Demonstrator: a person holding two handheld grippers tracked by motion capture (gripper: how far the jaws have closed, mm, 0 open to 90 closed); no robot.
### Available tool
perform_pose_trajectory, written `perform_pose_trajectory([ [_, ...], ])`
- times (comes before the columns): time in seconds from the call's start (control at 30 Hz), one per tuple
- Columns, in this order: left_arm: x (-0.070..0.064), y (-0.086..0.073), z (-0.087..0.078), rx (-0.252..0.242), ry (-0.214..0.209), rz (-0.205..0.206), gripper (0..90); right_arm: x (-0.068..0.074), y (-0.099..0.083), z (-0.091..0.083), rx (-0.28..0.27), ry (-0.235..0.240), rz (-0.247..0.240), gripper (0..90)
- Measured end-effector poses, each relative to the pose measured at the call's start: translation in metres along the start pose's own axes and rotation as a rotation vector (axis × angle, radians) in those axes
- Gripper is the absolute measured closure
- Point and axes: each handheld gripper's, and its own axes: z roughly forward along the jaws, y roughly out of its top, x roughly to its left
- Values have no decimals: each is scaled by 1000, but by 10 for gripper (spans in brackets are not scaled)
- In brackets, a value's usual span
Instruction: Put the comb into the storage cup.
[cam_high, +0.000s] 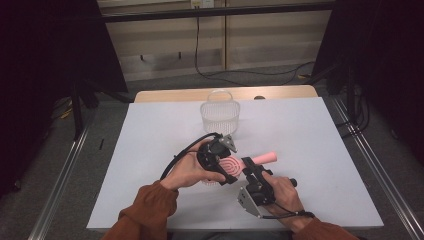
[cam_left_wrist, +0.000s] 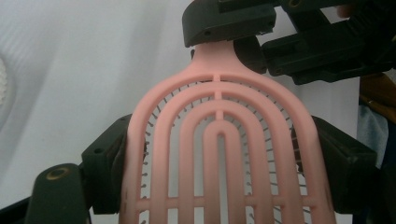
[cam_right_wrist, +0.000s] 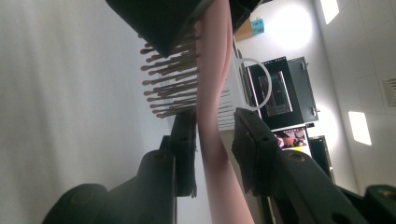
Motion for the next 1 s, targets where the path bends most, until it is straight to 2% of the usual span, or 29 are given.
perform_pose_trajectory([
  [0.1, -1, 0, 0, -4, 2, -2, 195, 1, 0, 0, 3, -3, -7, 709],
  [0.13, -1, 1, 0, 0, 2, 2, 194, 2, 0, 1, -5, -17, 4, 714],
  [0.3, 0, 1, 0, -2, -3, -1, 194, 1, 0, 0, -1, -16, -18, 736],
  [0.33, -1, 1, 1, -8, -3, -12, 194, 2, 0, 0, 2, -14, -20, 742],
  [0.47, 0, 1, 0, -5, -5, -3, 194, 3, 1, 0, 1, -11, -37, 786],
  [0.67, -1, 1, 0, -3, -4, -9, 194, 5, 1, -1, 6, -6, -44, 804],
  [0.87, 0, 1, 0, -15, -14, -23, 193, 5, -2, 0, -18, -7, -56, 810],
  [0.93, 0, 1, 0, -30, -15, -42, 192, 4, -2, 0, -17, -10, -60, 811],
  [1.0, 0, 1, -1, -27, -15, -30, 192, 4, -2, 0, -15, -9, -66, 812],
])
